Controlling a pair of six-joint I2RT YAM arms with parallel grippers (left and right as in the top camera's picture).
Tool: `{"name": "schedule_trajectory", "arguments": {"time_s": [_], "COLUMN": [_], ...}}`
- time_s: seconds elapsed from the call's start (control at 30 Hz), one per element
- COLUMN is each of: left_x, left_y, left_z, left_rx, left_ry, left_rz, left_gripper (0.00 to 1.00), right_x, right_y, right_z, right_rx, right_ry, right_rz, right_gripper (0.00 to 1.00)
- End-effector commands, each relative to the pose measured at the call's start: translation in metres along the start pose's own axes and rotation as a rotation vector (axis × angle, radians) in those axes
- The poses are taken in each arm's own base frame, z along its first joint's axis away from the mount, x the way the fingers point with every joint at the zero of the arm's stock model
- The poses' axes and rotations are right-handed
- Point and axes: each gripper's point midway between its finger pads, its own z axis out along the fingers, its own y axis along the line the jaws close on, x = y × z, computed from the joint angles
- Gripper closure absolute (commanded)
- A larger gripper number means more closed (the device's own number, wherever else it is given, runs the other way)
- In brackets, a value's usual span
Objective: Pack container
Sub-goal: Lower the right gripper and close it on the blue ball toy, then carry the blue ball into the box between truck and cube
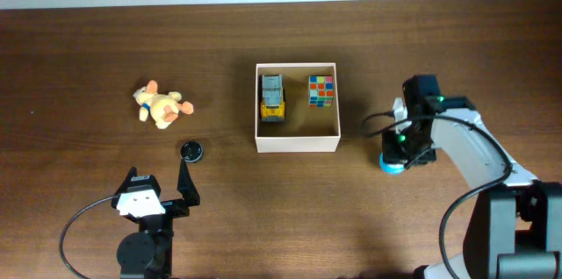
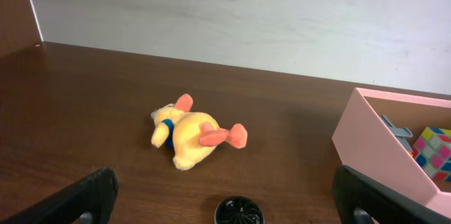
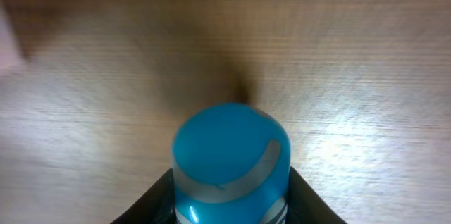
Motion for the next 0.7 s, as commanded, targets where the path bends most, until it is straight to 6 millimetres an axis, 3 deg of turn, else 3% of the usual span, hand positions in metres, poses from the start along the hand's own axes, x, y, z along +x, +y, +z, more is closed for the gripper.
{"name": "schedule_trajectory", "arguments": {"time_s": [0.0, 0.23, 0.4, 0.5, 0.67], "left_x": [0.000, 0.000, 0.000, 0.000, 0.000], "left_y": [0.003, 0.003, 0.003, 0.003, 0.003], "left_z": [0.000, 0.000, 0.000, 0.000, 0.000], "left_rx": [-0.016, -0.016, -0.016, -0.016, -0.016], "left_ry": [-0.007, -0.007, -0.007, -0.007, -0.007], "left_rz": [0.015, 0.015, 0.015, 0.015, 0.015], "left_gripper": [0.01, 0.01, 0.01, 0.01, 0.01], "right_x": [-0.031, -0.074, -0.100, -0.111, -0.125], "right_y": [0.004, 0.015, 0.042, 0.070, 0.126], "right_z": [-0.029, -0.103, -0.146, -0.159, -0.160], "right_rx": [-0.012, -0.017, -0.037, -0.065, -0.128], "right_ry": [-0.085, -0.231, -0.361, -0.430, -0.513], "right_rz": [0.003, -0.021, -0.083, -0.119, -0.172], "right_gripper": [0.63, 0.63, 0.63, 0.62, 0.63]}}
